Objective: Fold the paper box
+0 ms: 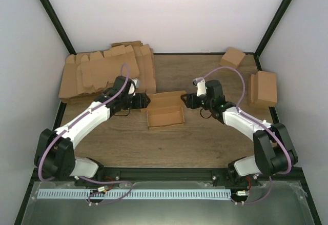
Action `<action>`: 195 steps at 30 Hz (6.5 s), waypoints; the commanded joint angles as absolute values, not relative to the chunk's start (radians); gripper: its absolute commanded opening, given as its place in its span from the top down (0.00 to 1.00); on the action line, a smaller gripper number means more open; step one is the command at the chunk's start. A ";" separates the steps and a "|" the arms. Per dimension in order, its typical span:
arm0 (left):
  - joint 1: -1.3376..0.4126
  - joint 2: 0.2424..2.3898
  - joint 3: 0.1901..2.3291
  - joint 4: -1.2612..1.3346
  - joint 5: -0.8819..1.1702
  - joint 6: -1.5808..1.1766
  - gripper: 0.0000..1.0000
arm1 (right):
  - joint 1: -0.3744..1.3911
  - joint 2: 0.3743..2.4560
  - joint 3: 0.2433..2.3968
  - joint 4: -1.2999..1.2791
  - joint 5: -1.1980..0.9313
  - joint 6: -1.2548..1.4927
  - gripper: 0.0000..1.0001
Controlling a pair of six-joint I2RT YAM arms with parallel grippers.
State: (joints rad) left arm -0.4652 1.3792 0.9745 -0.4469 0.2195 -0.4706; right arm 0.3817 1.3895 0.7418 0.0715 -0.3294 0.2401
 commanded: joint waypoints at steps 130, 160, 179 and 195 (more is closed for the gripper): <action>-0.318 1.379 0.794 -0.194 0.832 -0.686 0.28 | 0.458 1.360 0.767 -0.152 -0.536 0.986 0.47; -0.346 1.323 0.640 -0.179 0.808 -0.684 0.47 | 0.522 1.387 0.674 -0.084 -0.549 1.044 0.71; -0.359 1.305 0.638 -0.233 0.779 -0.647 0.49 | 0.563 1.389 0.671 -0.050 -0.571 1.100 0.60; -0.360 1.301 0.775 -0.520 0.616 -0.445 0.40 | 0.589 1.373 0.729 -0.221 -0.378 0.946 0.57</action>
